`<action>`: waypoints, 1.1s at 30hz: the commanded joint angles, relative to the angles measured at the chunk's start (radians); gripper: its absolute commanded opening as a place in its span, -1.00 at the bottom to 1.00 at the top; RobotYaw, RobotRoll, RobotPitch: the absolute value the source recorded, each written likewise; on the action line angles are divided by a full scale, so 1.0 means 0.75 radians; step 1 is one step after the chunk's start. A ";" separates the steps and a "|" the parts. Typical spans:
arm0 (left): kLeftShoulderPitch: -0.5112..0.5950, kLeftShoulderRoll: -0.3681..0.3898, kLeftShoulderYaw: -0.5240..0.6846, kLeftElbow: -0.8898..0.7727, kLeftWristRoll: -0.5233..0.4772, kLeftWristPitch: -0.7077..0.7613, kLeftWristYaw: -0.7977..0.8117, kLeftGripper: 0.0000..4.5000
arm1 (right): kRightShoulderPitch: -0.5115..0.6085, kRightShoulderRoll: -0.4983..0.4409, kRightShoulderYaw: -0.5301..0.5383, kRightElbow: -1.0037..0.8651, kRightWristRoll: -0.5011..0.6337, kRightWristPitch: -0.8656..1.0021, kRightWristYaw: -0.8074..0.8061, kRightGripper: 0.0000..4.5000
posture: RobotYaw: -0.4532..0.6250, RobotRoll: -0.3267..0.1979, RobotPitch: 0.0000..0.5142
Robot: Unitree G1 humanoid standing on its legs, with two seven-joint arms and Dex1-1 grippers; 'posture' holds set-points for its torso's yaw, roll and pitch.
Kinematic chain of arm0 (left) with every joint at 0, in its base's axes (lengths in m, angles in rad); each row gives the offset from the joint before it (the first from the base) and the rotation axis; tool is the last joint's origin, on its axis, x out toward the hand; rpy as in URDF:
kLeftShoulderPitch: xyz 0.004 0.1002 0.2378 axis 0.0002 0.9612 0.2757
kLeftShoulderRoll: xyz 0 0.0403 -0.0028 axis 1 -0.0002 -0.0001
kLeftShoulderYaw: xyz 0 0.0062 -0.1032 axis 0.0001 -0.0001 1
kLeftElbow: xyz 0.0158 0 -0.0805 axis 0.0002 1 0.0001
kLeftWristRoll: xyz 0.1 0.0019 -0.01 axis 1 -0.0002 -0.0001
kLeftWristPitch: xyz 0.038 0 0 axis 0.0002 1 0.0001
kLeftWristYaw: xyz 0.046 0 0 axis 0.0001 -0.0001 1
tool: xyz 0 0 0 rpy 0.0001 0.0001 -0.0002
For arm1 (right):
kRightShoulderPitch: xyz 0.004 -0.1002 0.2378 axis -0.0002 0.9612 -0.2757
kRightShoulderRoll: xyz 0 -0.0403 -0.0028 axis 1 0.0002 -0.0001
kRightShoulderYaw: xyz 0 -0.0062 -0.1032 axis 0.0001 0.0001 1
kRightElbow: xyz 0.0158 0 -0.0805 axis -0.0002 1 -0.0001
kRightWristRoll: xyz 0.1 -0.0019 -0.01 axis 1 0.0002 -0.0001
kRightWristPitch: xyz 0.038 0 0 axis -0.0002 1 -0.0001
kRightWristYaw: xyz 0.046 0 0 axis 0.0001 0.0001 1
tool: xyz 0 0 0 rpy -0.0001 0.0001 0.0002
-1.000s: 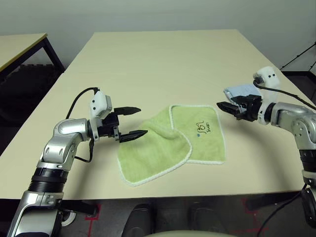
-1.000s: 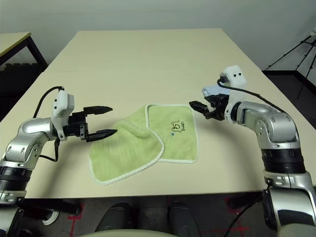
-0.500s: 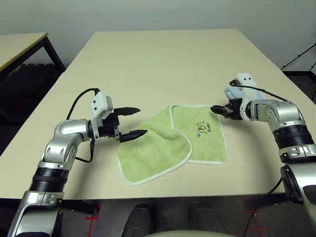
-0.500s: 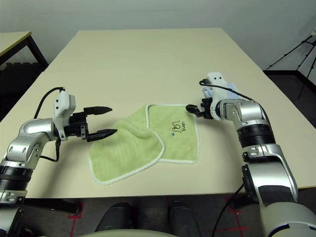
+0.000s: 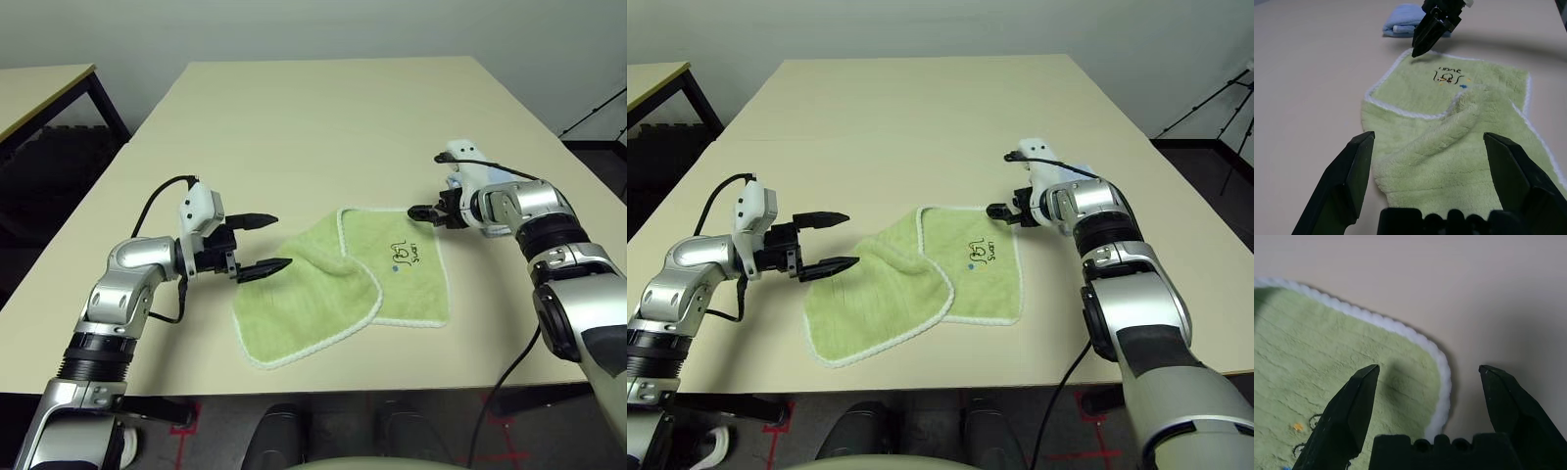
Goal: Fold the towel and set it aside.
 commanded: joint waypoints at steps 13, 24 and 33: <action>0.022 0.011 -0.016 -0.030 0.021 -0.006 0.005 1.00 | -0.134 0.034 -0.025 0.180 -0.080 -0.105 0.024 -0.64 | 0.08 0.25 -0.90; 0.023 0.003 -0.024 -0.008 0.034 -0.026 -0.001 1.00 | -0.164 0.028 -0.057 0.214 -0.095 -0.094 -0.005 -0.90 | 0.08 0.25 -0.89; 0.008 -0.001 -0.034 0.029 0.040 -0.046 -0.017 1.00 | -0.243 0.045 -0.105 0.277 -0.095 0.021 -0.030 0.49 | 0.05 0.25 -0.86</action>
